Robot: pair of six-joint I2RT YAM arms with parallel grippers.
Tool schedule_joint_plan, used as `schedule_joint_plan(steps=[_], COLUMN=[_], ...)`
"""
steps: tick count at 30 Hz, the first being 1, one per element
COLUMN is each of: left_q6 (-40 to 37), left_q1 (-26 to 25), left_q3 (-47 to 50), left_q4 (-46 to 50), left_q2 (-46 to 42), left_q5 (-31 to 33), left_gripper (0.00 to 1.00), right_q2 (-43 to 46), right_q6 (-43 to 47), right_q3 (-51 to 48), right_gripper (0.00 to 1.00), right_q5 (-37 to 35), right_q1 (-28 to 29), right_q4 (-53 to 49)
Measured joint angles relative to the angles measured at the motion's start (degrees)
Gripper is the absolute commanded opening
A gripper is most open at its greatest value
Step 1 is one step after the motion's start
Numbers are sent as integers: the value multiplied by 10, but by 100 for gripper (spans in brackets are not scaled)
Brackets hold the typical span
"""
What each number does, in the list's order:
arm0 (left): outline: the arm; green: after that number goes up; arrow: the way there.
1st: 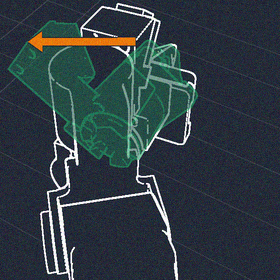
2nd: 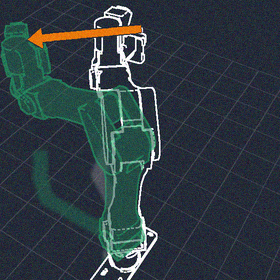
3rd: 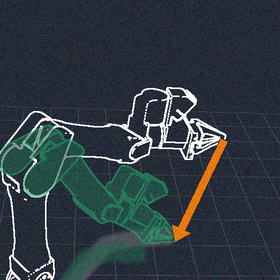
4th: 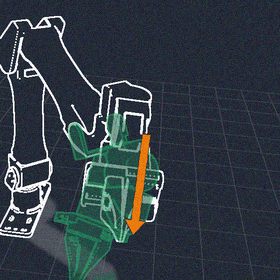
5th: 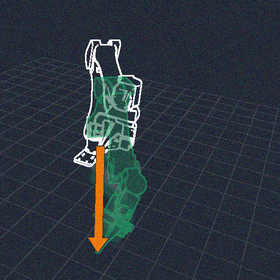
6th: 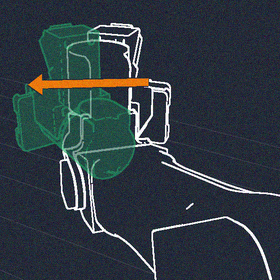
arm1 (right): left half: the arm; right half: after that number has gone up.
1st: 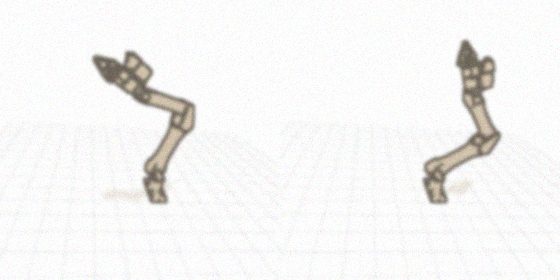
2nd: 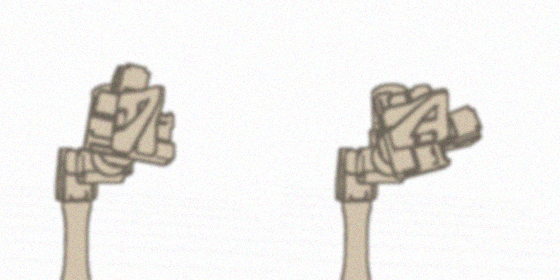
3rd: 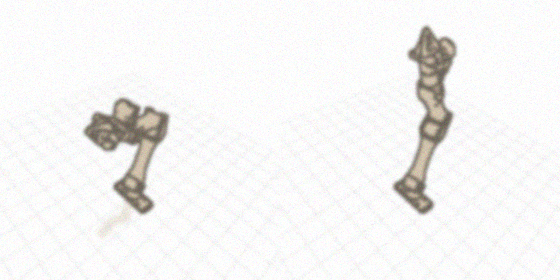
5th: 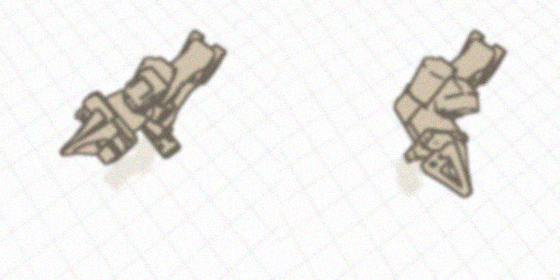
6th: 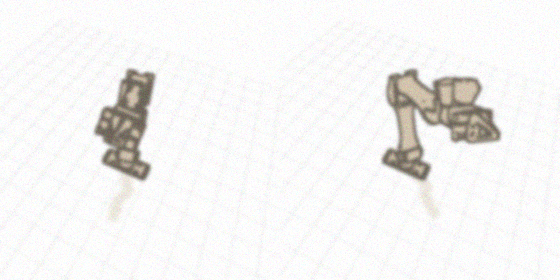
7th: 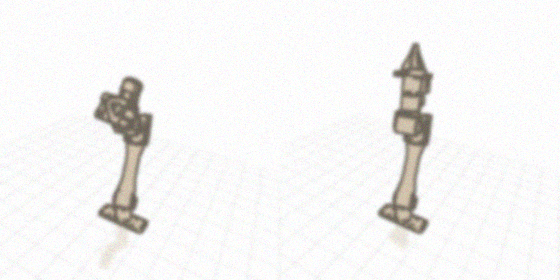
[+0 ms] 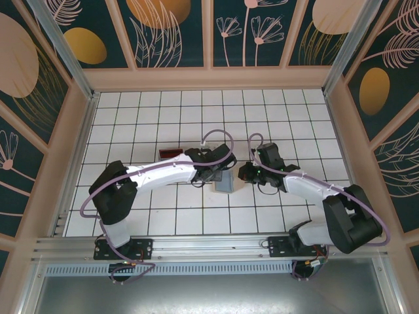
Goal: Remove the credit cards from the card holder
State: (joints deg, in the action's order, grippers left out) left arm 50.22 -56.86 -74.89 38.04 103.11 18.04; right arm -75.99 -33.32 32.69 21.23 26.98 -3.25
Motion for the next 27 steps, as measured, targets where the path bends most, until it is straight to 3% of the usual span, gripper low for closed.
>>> schedule_joint_plan(steps=[3, 6, 10, 16, 27], left_q6=[4, 4, 2, -7, -19], left_q1=[0, 0, 0, 0, -4], left_q3=[2, 9, 44, 86, 50], left_q4=[-5, -23, -74, -153, -165], left_q2=[0, -10, -42, -53, 56], left_q5=[-3, -16, -43, -105, -141], left_gripper=[57, 61, 56, 36, 42], right_q2=[3, 13, 31, 47, 47], right_q6=[-1, -3, -12, -24, -33], right_q3=[-5, -14, -29, -52, -58], right_gripper=[0, 0, 0, 0, 0], right_q5=[-2, -2, -2, -2, -2], right_q1=[0, 0, 0, 0, 0], right_q4=[0, 0, 1, 6, 17])
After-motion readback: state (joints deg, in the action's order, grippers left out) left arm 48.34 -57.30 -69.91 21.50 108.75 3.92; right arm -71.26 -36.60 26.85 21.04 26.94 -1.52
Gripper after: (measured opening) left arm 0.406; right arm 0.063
